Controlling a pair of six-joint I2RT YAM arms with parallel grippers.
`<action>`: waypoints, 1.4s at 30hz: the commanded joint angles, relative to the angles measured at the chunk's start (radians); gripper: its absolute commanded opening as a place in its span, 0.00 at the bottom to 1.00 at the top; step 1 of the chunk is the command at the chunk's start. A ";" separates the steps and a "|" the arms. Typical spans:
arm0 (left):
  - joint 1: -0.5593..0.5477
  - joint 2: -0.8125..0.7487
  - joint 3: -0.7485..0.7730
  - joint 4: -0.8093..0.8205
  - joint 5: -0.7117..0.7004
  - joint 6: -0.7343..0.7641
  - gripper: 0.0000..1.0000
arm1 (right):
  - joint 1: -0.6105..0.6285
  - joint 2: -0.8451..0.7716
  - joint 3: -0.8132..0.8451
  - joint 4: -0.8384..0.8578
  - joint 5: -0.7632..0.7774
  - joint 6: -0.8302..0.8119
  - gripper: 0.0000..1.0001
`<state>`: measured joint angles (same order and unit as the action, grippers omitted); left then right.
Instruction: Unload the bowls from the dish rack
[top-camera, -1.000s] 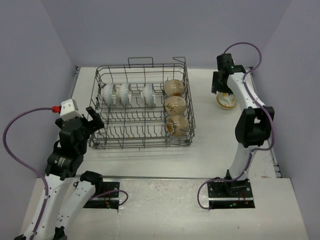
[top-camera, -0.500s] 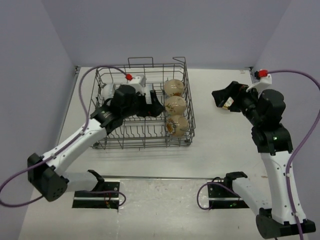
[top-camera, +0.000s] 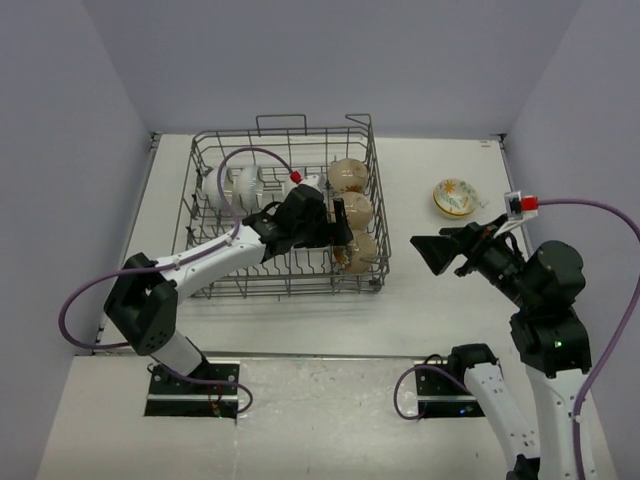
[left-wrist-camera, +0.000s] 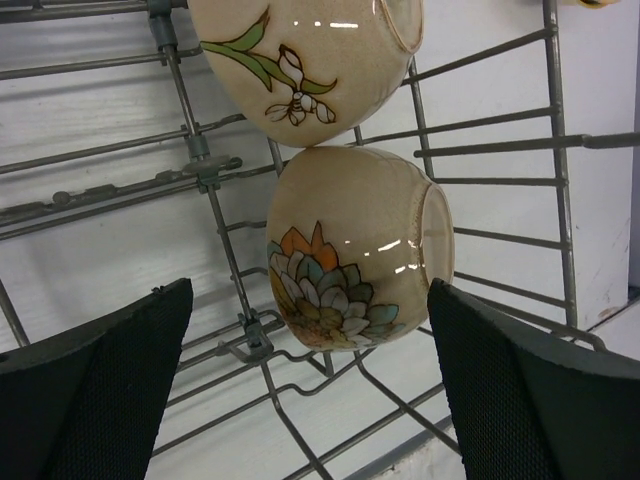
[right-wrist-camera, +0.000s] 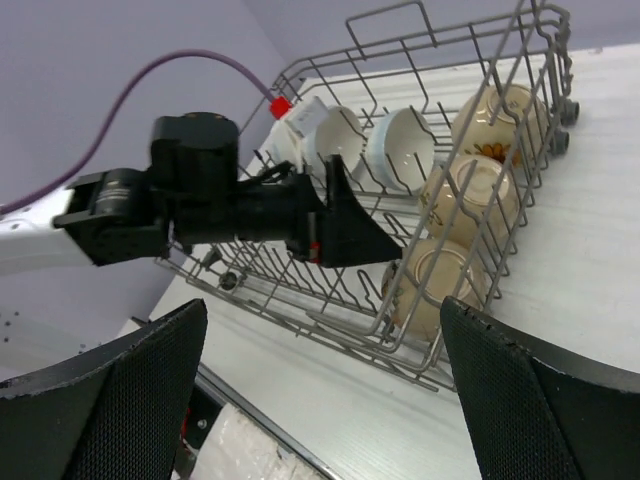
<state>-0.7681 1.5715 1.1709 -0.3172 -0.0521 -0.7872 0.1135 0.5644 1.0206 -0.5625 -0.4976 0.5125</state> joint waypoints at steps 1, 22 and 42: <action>-0.005 0.025 0.029 0.082 -0.017 -0.029 1.00 | 0.002 -0.026 0.047 -0.004 -0.058 -0.006 0.99; -0.005 0.107 0.019 0.231 0.164 -0.043 0.99 | 0.003 -0.040 0.047 -0.008 -0.081 -0.017 0.99; -0.005 0.208 0.251 -0.120 0.098 0.013 1.00 | 0.003 -0.044 0.047 -0.004 -0.061 -0.026 0.99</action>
<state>-0.7681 1.7569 1.3846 -0.3695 0.0303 -0.7906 0.1131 0.5228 1.0477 -0.5716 -0.5667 0.5037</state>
